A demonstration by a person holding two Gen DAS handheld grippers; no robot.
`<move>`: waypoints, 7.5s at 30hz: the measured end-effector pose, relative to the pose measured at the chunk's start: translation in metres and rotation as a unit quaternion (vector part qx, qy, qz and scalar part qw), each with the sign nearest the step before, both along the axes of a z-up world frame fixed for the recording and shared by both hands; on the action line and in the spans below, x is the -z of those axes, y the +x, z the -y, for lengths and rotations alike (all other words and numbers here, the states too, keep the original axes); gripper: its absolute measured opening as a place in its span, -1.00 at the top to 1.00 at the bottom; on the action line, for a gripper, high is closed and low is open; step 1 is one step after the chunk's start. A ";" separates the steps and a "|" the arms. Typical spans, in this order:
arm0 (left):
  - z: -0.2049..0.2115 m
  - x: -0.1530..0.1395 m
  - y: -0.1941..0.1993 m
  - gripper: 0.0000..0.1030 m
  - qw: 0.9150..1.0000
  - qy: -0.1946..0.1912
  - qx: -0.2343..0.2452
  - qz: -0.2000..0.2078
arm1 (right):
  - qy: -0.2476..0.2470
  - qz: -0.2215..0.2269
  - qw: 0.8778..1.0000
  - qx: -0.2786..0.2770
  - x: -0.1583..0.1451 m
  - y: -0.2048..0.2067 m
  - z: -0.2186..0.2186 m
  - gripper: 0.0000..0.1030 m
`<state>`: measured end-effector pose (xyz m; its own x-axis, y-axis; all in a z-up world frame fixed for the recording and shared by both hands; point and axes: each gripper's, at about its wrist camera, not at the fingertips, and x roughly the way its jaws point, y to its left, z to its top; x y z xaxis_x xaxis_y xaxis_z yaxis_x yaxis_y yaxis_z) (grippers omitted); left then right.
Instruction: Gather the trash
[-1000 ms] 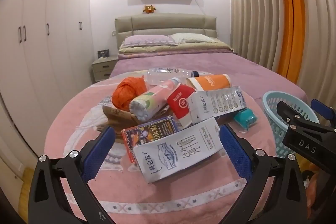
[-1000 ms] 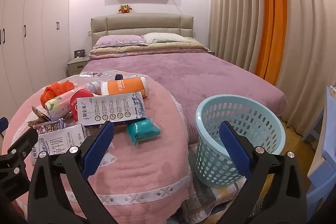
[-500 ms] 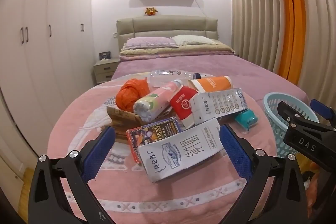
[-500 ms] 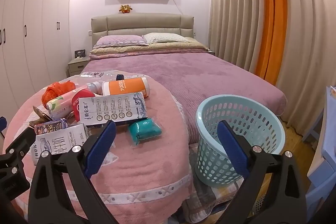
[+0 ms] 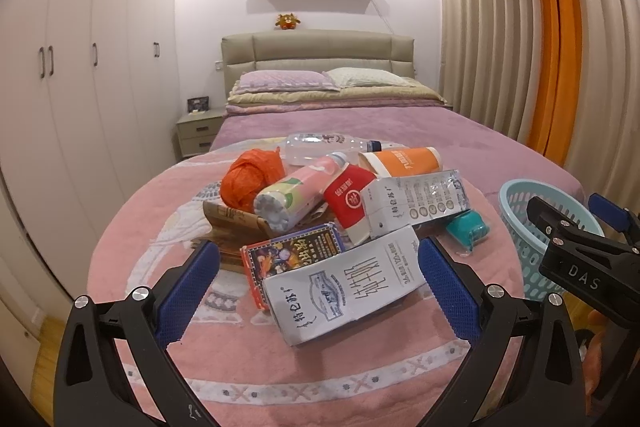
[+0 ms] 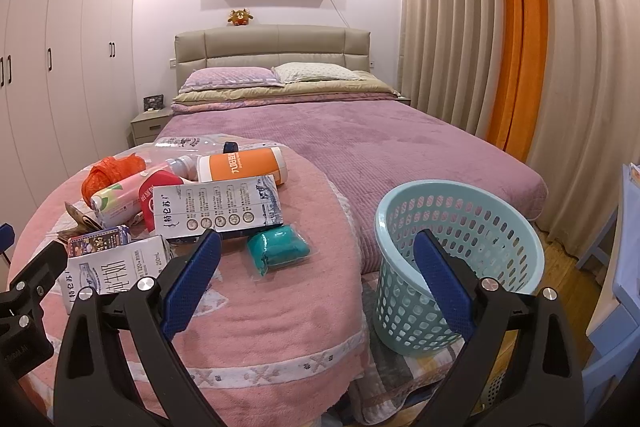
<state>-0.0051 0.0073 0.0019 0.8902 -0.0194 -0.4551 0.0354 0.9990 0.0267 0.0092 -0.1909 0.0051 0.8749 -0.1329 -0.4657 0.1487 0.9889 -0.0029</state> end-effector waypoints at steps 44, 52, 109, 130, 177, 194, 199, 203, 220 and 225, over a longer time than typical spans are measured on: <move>-0.101 -0.022 -0.001 -0.86 0.996 -0.038 -0.084 0.000 | -0.007 0.016 1.000 -0.025 -0.017 0.005 -0.008 -0.72; -0.115 -0.009 0.022 -0.86 0.995 -0.074 -0.021 -0.062 | 0.006 0.010 0.998 -0.061 -0.023 0.020 -0.016 -0.58; 0.004 0.031 0.053 0.02 0.978 0.004 0.166 -0.129 | 0.073 -0.150 0.976 -0.139 0.070 0.113 0.009 -0.48; 0.044 -0.001 0.054 0.02 0.979 -0.013 0.188 -0.076 | 0.092 -0.081 0.986 -0.109 0.024 0.071 0.059 -0.02; 0.219 0.031 0.129 -0.42 0.943 -0.062 0.297 -0.138 | 0.178 -0.109 0.971 0.118 0.055 0.065 0.245 -0.26; 0.097 -0.030 0.090 -0.47 0.971 -0.099 0.212 -0.055 | 0.129 -0.033 0.991 0.002 -0.024 0.056 0.145 -0.26; 0.042 -0.031 0.077 -0.50 0.985 -0.081 0.145 -0.041 | 0.115 -0.026 0.991 -0.058 -0.035 0.064 0.100 -0.26; 0.000 -0.021 0.065 -0.52 0.993 -0.055 0.094 -0.044 | 0.103 -0.034 0.989 -0.097 -0.031 0.075 0.066 -0.26; -0.056 0.041 0.091 -0.58 0.989 -0.050 0.067 -0.121 | 0.131 -0.128 0.973 -0.139 0.035 0.160 0.010 -0.26; -0.048 0.052 0.097 -0.51 0.983 -0.054 0.088 -0.153 | 0.172 -0.157 0.955 -0.185 0.040 0.163 0.015 -0.26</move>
